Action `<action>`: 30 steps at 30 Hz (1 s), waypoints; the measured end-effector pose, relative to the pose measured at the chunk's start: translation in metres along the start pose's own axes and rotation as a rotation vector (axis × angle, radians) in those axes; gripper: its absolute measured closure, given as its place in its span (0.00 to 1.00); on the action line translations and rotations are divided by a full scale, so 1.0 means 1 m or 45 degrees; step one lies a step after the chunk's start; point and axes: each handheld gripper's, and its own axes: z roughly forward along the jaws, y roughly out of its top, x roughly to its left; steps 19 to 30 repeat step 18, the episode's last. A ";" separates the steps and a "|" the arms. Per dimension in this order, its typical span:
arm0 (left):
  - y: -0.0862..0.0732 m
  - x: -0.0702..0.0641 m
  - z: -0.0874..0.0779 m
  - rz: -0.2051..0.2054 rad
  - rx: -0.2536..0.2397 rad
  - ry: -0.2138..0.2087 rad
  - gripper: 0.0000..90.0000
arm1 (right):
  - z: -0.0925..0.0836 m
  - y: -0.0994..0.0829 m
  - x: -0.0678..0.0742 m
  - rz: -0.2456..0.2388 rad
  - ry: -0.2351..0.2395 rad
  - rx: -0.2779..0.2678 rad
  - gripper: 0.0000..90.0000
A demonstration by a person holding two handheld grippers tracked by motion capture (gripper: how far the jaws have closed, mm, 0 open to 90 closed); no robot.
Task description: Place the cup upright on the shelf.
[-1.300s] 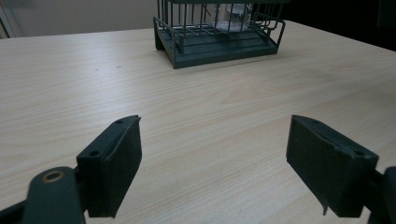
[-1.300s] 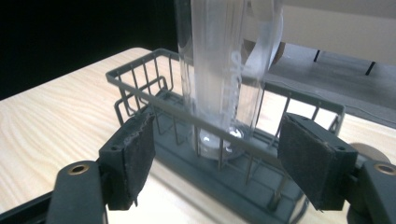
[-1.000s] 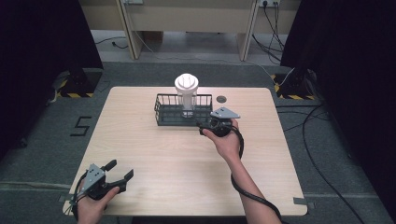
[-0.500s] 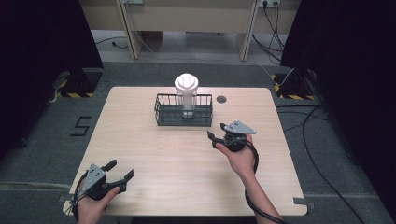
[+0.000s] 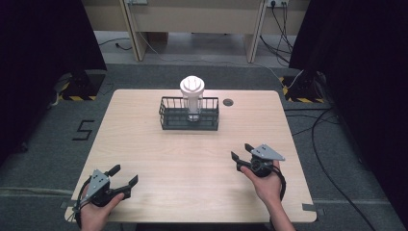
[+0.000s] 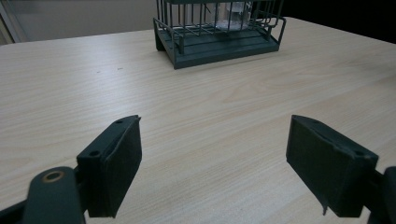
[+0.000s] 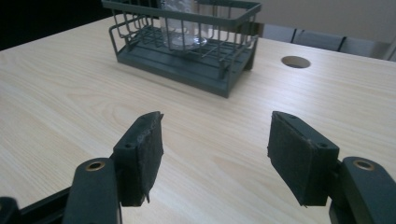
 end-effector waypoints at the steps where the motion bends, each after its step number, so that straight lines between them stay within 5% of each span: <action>1: 0.000 0.000 0.000 0.001 0.000 0.001 0.20 | -0.003 -0.004 0.000 0.003 -0.001 -0.007 0.40; 11: 0.000 -0.002 0.001 0.002 -0.003 -0.007 0.20 | -0.028 -0.031 -0.003 0.046 -0.024 -0.056 0.37; 18: 0.001 -0.004 0.002 0.002 -0.012 -0.016 0.19 | -0.028 -0.029 -0.002 0.098 -0.003 -0.101 0.31; 30: 0.001 -0.004 0.002 0.002 -0.012 -0.016 0.19 | -0.028 -0.029 -0.002 0.098 -0.003 -0.101 0.31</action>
